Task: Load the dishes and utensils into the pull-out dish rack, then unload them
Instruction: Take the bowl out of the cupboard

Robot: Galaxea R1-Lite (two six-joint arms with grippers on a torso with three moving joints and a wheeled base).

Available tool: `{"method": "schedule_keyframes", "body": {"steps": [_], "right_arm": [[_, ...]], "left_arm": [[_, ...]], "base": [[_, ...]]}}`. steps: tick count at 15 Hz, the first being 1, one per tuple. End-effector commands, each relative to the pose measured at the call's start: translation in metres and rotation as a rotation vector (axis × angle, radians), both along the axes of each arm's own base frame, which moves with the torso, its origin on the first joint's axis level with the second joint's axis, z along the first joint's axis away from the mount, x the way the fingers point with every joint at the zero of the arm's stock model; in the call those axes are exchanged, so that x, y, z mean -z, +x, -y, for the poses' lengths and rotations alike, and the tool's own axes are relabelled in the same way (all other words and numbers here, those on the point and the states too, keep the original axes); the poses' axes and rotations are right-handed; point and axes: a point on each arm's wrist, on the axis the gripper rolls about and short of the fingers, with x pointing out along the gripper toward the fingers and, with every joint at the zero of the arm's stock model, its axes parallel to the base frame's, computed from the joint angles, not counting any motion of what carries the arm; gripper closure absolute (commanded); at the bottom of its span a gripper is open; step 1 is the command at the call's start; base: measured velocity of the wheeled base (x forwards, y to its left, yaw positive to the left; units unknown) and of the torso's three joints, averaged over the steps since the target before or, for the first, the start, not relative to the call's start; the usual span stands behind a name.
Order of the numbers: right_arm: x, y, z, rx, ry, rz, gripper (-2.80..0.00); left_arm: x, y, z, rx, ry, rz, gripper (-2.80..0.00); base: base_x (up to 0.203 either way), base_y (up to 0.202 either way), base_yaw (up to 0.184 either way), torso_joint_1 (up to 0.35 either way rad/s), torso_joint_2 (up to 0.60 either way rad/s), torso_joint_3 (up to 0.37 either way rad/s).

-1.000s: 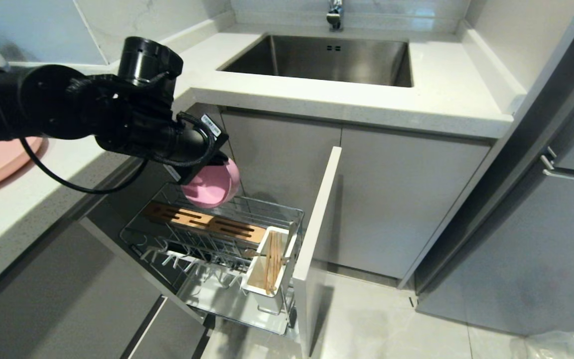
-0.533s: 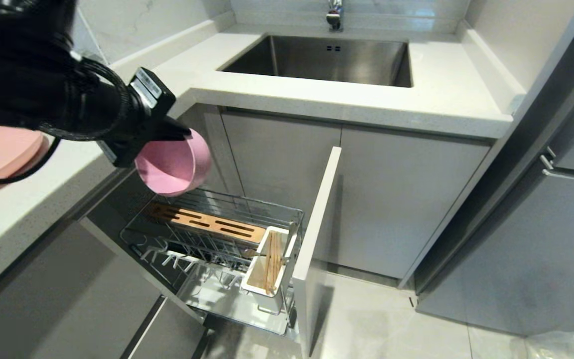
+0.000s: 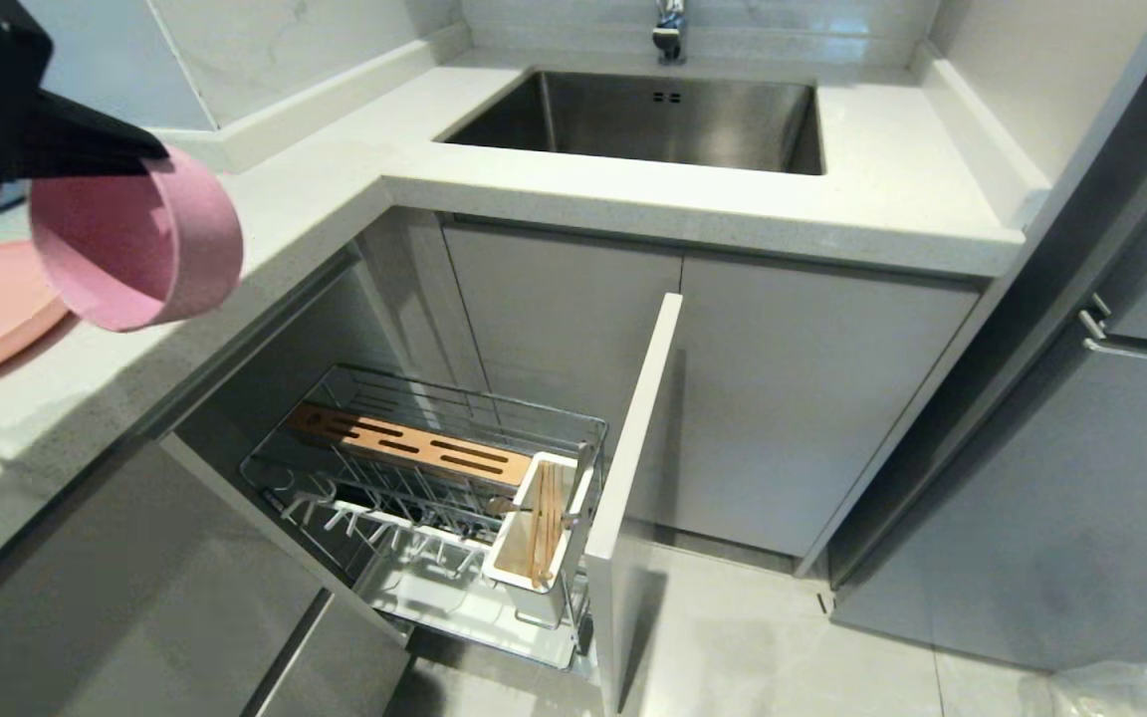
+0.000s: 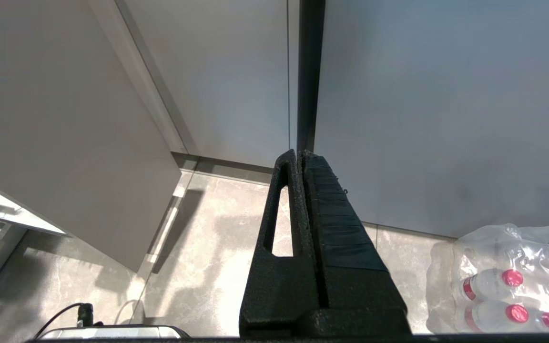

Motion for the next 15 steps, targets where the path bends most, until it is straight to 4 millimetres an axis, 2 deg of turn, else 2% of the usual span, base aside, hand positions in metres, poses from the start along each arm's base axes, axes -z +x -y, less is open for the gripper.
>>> {"method": "schedule_keyframes", "body": {"steps": [1,4,8,11,15], "right_arm": [[0.0,0.0,0.0,0.0,0.0,-0.001,0.0],[0.0,0.0,0.0,0.0,0.0,-0.001,0.0],[0.0,0.0,0.0,0.0,0.0,-0.001,0.0],[0.0,0.0,0.0,0.0,0.0,-0.001,0.0],[0.0,0.0,0.0,0.0,0.0,-0.001,0.0]], "left_arm": [[-0.009,-0.012,-0.013,-0.063,0.001,0.043,0.0],[-0.014,-0.016,-0.033,-0.181,0.064,0.058,0.0],[-0.013,-0.011,-0.058,-0.328,0.159,0.04,0.0],[-0.016,-0.001,-0.076,-0.415,0.219,0.008,0.0],[-0.005,0.019,-0.097,-0.463,0.301,-0.091,0.0]], "base": [[0.0,0.0,0.0,0.0,0.0,0.0],[0.0,0.0,0.0,0.0,0.0,0.0],[0.0,0.0,0.0,0.0,0.0,0.0],[0.0,0.0,0.0,0.0,0.0,0.0],[0.0,0.0,0.0,0.0,0.0,0.0]]}}
